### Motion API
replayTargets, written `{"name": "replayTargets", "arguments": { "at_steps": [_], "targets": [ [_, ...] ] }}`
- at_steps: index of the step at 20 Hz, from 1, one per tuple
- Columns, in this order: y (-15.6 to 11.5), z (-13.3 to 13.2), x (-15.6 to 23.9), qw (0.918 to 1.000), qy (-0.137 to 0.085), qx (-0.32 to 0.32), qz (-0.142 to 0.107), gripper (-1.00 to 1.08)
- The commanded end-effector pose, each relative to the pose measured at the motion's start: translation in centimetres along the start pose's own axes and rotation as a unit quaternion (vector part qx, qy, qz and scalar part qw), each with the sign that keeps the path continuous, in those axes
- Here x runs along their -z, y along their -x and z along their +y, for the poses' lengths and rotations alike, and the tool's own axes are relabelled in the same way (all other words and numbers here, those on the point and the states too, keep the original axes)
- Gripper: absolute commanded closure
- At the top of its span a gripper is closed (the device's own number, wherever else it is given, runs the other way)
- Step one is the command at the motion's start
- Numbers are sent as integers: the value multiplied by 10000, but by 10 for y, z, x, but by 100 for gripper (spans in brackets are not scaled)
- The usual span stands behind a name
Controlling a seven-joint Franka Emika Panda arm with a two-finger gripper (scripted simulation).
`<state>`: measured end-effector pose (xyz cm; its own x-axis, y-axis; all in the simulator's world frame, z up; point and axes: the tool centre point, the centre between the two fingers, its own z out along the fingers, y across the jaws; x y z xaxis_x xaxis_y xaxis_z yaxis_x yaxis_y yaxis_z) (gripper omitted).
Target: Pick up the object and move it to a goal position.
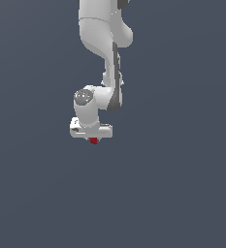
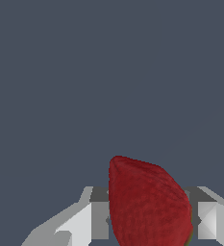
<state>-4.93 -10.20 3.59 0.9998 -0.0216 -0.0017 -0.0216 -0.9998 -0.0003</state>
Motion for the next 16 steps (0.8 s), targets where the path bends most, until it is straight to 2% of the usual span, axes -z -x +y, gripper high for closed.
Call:
{"name": "replayTargets", "arguments": {
  "at_steps": [1, 8, 16],
  "targets": [
    [-2, 2, 12, 10000, 1, -1, 8, 108],
    [-10, 11, 63, 10000, 2, -4, 9, 108],
    [-23, 24, 147, 10000, 2, -4, 9, 108]
  ]
}}
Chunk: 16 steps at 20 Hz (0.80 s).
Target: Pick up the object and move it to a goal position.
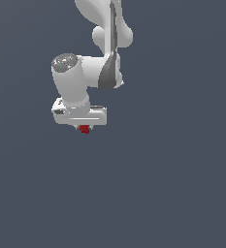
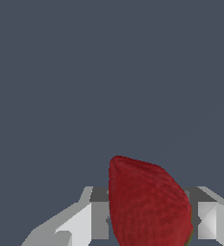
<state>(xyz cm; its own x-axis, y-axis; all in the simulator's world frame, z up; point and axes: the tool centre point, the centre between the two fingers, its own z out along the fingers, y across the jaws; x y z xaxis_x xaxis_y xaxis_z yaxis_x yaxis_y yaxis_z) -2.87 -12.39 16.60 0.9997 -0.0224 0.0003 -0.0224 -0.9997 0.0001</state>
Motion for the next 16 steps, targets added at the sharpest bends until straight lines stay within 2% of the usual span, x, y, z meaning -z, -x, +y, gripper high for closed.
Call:
{"name": "replayTargets", "arguments": {
  "at_steps": [1, 16],
  "targets": [
    [-4, 4, 27, 10000, 0, 0, -1, 108],
    [-31, 29, 178, 10000, 0, 0, -1, 108]
  ]
}}
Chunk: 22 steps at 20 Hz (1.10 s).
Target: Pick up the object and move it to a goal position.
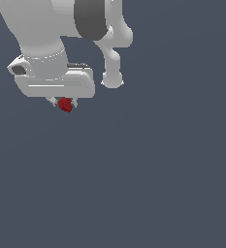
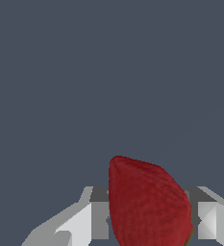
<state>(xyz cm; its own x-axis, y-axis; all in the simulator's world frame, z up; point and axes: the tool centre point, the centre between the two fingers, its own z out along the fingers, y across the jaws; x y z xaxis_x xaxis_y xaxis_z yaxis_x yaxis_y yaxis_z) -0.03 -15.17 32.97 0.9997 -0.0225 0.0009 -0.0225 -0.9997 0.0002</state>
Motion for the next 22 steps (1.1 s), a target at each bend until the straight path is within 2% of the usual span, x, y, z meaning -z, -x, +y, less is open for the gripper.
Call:
{"name": "replayTargets", "arguments": {
  "at_steps": [1, 11, 22],
  "targets": [
    [-4, 3, 23, 10000, 0, 4, -5, 108],
    [-19, 15, 89, 10000, 0, 4, -5, 108],
    [-27, 21, 119, 10000, 0, 4, -5, 108]
  ]
}}
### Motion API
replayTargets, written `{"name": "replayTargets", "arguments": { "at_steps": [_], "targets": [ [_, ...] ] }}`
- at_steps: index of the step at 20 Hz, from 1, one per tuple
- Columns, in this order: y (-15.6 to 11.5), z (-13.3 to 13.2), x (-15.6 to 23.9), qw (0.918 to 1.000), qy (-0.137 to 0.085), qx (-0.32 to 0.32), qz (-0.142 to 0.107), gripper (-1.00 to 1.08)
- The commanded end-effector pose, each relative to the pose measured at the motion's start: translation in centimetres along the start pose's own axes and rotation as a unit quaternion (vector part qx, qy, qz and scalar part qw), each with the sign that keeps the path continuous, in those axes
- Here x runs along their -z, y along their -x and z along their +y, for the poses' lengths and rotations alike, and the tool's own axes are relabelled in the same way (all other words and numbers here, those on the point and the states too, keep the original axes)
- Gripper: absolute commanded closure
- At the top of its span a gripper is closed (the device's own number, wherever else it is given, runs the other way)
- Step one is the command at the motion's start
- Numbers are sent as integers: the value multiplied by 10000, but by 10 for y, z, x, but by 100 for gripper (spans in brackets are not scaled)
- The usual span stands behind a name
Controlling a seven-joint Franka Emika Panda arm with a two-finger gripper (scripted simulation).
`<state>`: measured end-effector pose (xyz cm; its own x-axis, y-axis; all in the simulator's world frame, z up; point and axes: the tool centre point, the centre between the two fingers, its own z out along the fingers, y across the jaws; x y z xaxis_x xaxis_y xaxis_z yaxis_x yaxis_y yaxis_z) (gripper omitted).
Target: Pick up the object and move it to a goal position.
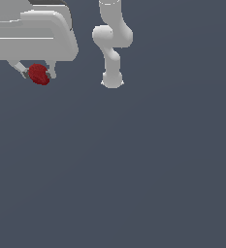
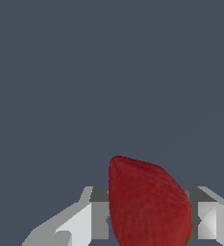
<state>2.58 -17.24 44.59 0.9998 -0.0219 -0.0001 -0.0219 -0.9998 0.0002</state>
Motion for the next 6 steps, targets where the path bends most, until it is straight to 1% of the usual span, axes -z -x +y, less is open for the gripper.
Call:
{"name": "replayTargets", "arguments": {
  "at_steps": [1, 6],
  "targets": [
    [-1, 1, 4, 10000, 0, 1, 0, 108],
    [-2, 1, 5, 10000, 0, 1, 0, 108]
  ]
}}
